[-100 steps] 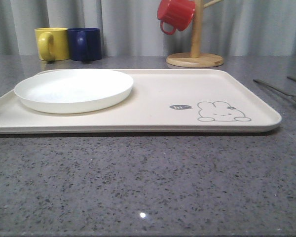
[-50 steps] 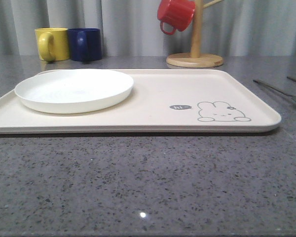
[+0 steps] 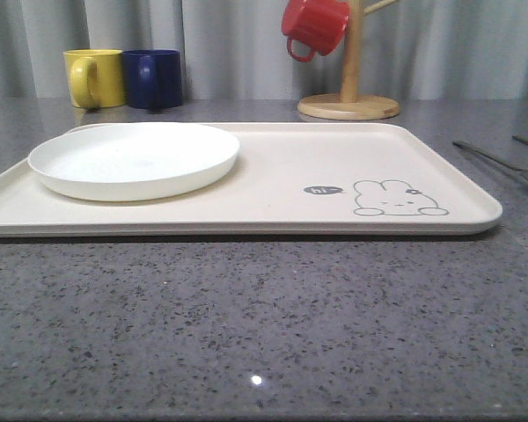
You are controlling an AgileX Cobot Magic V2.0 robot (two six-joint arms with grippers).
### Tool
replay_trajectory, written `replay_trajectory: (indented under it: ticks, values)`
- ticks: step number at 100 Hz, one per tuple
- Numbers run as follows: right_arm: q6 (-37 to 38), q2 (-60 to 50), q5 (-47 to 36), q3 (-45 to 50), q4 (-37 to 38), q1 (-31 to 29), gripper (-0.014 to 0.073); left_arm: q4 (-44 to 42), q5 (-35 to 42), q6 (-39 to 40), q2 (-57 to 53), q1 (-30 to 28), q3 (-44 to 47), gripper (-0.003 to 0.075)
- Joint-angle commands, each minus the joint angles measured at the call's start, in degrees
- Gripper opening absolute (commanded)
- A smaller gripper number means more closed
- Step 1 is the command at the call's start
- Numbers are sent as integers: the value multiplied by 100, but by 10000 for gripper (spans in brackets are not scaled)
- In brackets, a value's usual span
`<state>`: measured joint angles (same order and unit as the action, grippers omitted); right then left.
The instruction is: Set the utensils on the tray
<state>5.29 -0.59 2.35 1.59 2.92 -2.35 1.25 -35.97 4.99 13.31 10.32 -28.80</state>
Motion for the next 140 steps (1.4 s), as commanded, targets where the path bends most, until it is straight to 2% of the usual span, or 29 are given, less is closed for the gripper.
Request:
replay_trajectory:
  ticks: [1, 72, 84, 107, 116, 133, 140]
  values:
    - [-50, -110, -438, 0, 82, -23, -74, -1, 400, 41, 50, 29, -137, -19]
    - [-50, -110, -492, -119, 89, -16, -74, -1, 400, 41, 50, 29, -137, -19]
    - [-50, 59, 224, -671, 89, 0, -74, -1, 400, 41, 50, 29, -137, -19]
    - [-50, 1351, 2401, -2011, 77, 0, -58, -1, 400, 41, 50, 29, -137, -19]
    - [-50, 2055, 2848, -2511, 24, 4, 8, -1, 400, 41, 50, 29, -137, -19]
    - [-50, 3359, 3460, -3629, -64, 4, 281, -1, 400, 41, 50, 29, -137, -19]
    - [-62, 3875, 3651, -4090, -219, 6, 351, -1, 400, 41, 50, 29, -137, -19]
